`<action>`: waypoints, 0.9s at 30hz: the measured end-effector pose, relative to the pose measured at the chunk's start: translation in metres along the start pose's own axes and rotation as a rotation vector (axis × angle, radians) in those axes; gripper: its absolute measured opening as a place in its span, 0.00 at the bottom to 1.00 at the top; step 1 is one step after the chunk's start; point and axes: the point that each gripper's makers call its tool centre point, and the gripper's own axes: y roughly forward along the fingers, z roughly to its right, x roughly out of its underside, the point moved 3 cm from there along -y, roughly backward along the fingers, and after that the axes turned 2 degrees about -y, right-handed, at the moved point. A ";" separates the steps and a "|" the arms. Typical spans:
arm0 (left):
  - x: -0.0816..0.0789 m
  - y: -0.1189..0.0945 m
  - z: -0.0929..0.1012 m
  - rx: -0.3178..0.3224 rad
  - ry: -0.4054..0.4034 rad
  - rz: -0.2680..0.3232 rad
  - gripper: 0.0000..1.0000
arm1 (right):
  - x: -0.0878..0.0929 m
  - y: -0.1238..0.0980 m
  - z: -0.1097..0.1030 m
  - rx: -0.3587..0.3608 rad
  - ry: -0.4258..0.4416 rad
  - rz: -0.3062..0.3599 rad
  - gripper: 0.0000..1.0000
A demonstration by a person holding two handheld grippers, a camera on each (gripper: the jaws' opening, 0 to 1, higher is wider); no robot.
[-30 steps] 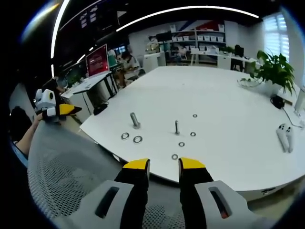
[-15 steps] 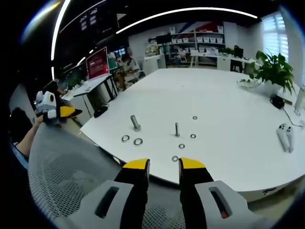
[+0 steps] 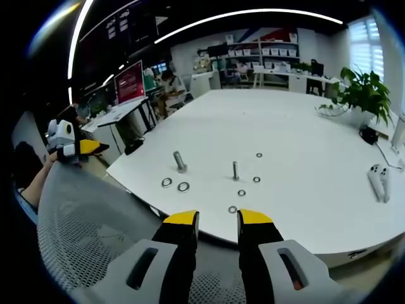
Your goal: Place the washer onto the threaded stud by aligning its center hole with the stud, sliding it down to the base, and recovering from edge contact or off-axis alignment until the washer reaches the visible bottom stop.
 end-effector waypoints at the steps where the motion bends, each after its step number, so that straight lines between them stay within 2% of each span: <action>1: 0.000 0.000 0.000 0.001 0.001 0.001 0.27 | 0.000 0.000 0.000 0.000 -0.002 -0.004 0.26; 4: -0.001 0.000 0.001 0.002 0.000 0.011 0.27 | 0.000 0.000 0.000 -0.004 -0.003 -0.005 0.26; 14: -0.004 -0.002 0.001 -0.002 -0.010 0.037 0.27 | 0.008 0.003 -0.004 -0.032 -0.041 -0.084 0.26; 17: -0.006 -0.002 0.000 -0.010 -0.021 0.058 0.27 | 0.004 0.001 -0.003 -0.025 -0.034 -0.049 0.25; 19: -0.006 -0.002 0.000 -0.010 -0.020 0.061 0.27 | 0.008 0.003 -0.003 -0.038 -0.043 -0.089 0.25; 22: -0.006 -0.001 0.000 -0.014 -0.024 0.061 0.26 | 0.010 0.005 -0.005 -0.067 -0.043 -0.106 0.25; 24: -0.010 0.000 0.004 -0.022 -0.011 0.101 0.24 | 0.013 0.003 0.000 -0.067 -0.046 -0.114 0.25; 25: -0.007 0.003 0.009 0.001 0.030 0.074 0.24 | 0.013 0.003 0.002 -0.068 -0.041 -0.110 0.25; 26: 0.001 0.003 0.010 0.002 0.026 0.015 0.24 | 0.011 0.002 0.002 -0.074 -0.035 -0.094 0.25; 27: 0.005 0.002 0.009 -0.004 0.007 -0.012 0.23 | 0.012 0.002 0.000 -0.075 -0.040 -0.100 0.25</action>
